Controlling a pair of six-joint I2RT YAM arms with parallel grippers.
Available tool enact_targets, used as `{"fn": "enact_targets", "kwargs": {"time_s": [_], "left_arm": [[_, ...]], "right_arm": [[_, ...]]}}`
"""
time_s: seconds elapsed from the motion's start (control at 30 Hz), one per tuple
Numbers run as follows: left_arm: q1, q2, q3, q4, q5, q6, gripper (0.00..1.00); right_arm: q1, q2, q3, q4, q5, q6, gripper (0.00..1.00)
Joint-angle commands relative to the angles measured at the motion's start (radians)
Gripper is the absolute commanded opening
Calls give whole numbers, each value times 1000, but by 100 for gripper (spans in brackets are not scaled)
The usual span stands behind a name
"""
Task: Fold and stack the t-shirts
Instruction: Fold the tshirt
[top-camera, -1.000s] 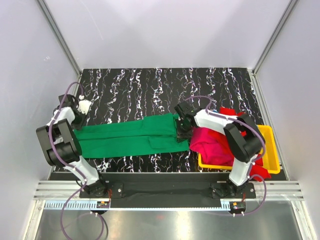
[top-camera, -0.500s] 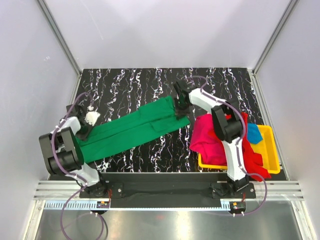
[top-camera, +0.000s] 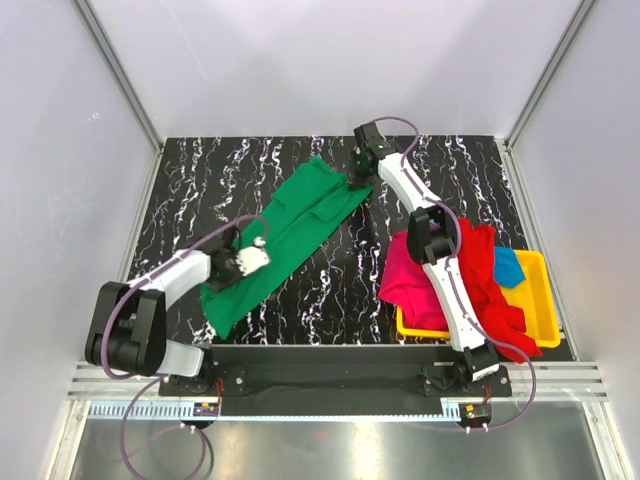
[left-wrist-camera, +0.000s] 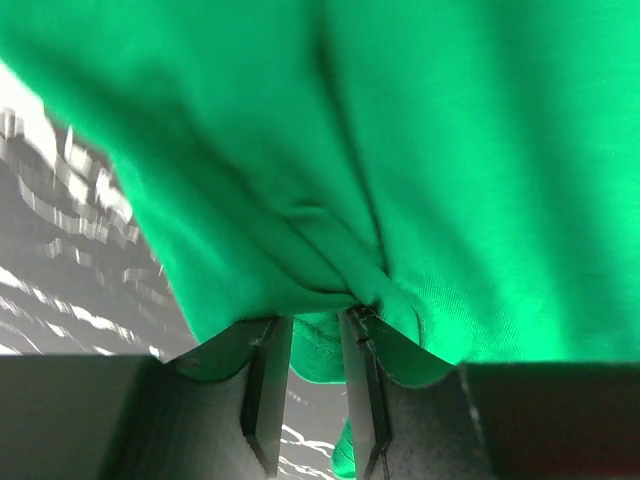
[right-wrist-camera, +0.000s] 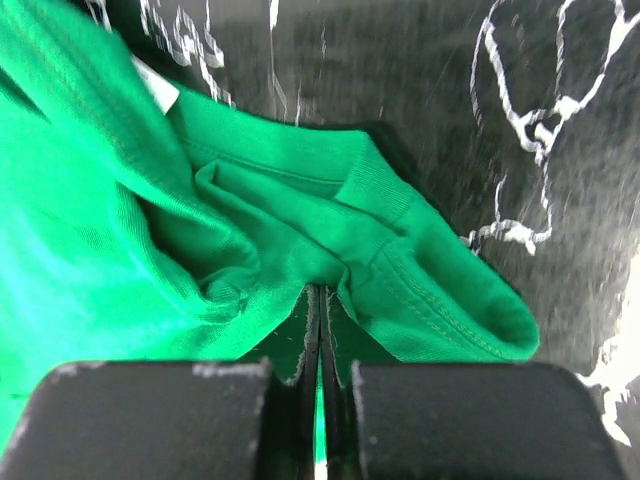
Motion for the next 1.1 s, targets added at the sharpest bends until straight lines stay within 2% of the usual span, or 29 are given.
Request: {"fn": "enact_targets", "kwargs": {"time_s": [0.0, 0.07, 0.27, 0.37, 0.5, 0.73, 0.8, 0.93, 1.07], "left_arm": [[-132, 22, -58, -87, 104, -15, 32], [-225, 21, -53, -112, 119, -30, 32], [-431, 16, -41, -153, 179, -61, 32], [-487, 2, -24, -184, 228, -84, 35], [-493, -39, 23, -257, 241, -102, 39], [-443, -202, 55, -375, 135, -130, 52], [-403, -246, 91, -420, 130, -125, 54], [-224, -263, 122, -397, 129, -121, 60], [-93, -179, 119, -299, 119, -151, 60]], "right_arm": [[-10, 65, 29, 82, -31, 76, 0], [-10, 90, 81, 108, -33, 101, 0], [-14, 94, 94, 228, -5, 112, 0], [-14, 81, 97, 228, -20, 106, 0], [-14, -11, 45, 229, 4, 78, 3], [-20, -172, -26, 223, 50, 67, 15], [-30, -243, -93, 231, 62, 84, 23], [-40, -337, -271, 282, 87, 124, 38], [-62, -326, -351, 272, 78, 174, 41]]}}
